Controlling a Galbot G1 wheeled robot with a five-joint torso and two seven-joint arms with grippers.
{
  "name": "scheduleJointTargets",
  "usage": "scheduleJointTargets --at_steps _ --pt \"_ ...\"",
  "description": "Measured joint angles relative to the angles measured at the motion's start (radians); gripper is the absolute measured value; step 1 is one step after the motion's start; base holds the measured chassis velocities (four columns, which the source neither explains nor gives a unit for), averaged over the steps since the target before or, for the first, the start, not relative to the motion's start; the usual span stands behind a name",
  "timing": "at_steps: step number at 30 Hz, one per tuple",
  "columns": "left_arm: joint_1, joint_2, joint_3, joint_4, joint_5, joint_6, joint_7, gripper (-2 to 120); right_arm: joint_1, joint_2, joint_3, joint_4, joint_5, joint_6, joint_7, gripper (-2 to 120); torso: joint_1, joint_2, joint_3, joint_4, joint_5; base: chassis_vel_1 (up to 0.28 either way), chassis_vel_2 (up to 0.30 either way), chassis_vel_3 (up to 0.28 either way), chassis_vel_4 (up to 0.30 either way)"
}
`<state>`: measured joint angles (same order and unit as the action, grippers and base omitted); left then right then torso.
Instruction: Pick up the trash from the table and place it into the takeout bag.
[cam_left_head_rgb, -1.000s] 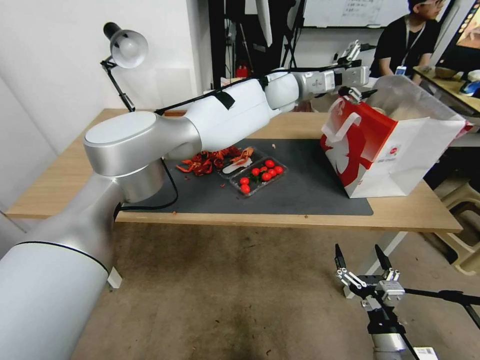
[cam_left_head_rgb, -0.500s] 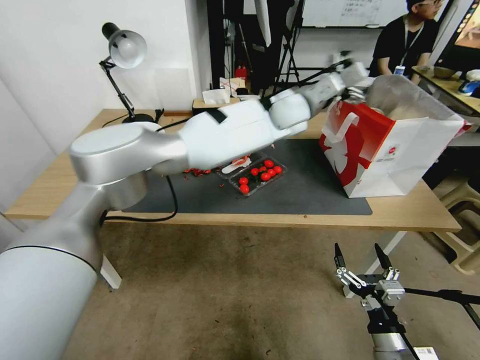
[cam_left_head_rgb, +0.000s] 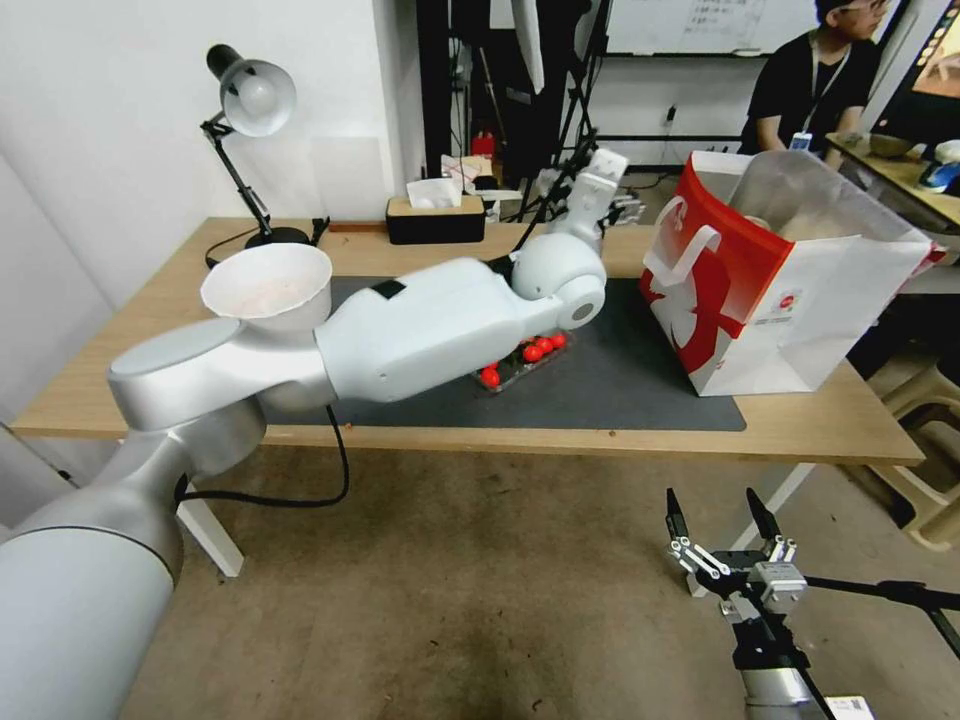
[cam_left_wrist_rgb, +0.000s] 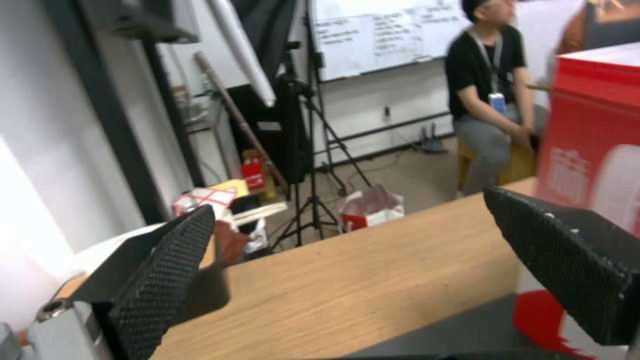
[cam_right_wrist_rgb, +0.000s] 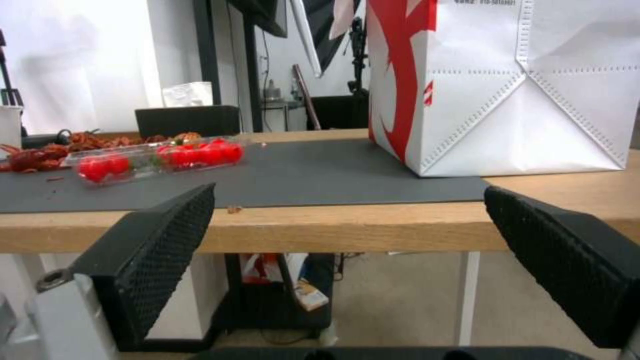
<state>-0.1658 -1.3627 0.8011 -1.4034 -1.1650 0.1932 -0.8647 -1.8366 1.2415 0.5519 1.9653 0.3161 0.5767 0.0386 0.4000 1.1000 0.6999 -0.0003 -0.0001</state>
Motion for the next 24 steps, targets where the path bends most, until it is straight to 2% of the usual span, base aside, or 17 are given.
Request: scheduleJointTargets --at_steps 6,9,13,17,20,21,24 --pt "0.020 0.026 -0.008 -0.016 0.018 -0.033 -0.005 100 0.000 -0.001 -0.002 0.000 -0.001 0.000 0.000 100 0.000 0.000 0.000 0.0001 -0.0001 0.000 0.000 0.000 0.000" --pt "0.042 0.062 -0.017 -0.038 0.026 -0.068 -0.008 100 0.000 -0.003 -0.003 0.000 -0.001 0.001 0.000 100 0.000 0.000 0.000 0.0004 -0.0001 0.000 0.000 0.000 0.000" --pt "0.118 0.158 -0.057 -0.114 0.045 -0.103 -0.011 100 0.004 -0.006 -0.008 -0.001 -0.002 0.000 0.000 100 0.000 0.000 0.000 0.0003 -0.0001 0.000 0.000 0.000 0.000" --pt "0.178 0.211 -0.114 -0.151 0.064 -0.111 -0.005 100 0.008 -0.002 -0.012 -0.001 -0.002 -0.004 0.000 100 0.000 0.000 0.000 0.0003 -0.0002 0.000 0.000 0.000 0.000" --pt "0.279 0.284 -0.183 -0.186 0.144 -0.140 0.027 100 0.015 -0.003 -0.018 -0.003 -0.004 -0.010 0.000 100 0.000 0.000 0.000 0.0004 0.0000 0.000 0.000 0.000 0.000" --pt "0.279 0.284 -0.183 -0.186 0.144 -0.140 0.027 100 0.015 -0.003 -0.018 -0.003 -0.004 -0.010 0.000 100 0.000 0.000 0.000 0.0004 0.0000 0.000 0.000 0.000 0.000" --pt "0.414 0.336 -0.242 -0.229 0.263 -0.181 0.078 100 0.024 -0.017 -0.020 -0.006 -0.002 -0.019 0.000 100 0.000 0.000 0.000 0.0003 -0.0001 0.000 0.000 0.000 0.000"
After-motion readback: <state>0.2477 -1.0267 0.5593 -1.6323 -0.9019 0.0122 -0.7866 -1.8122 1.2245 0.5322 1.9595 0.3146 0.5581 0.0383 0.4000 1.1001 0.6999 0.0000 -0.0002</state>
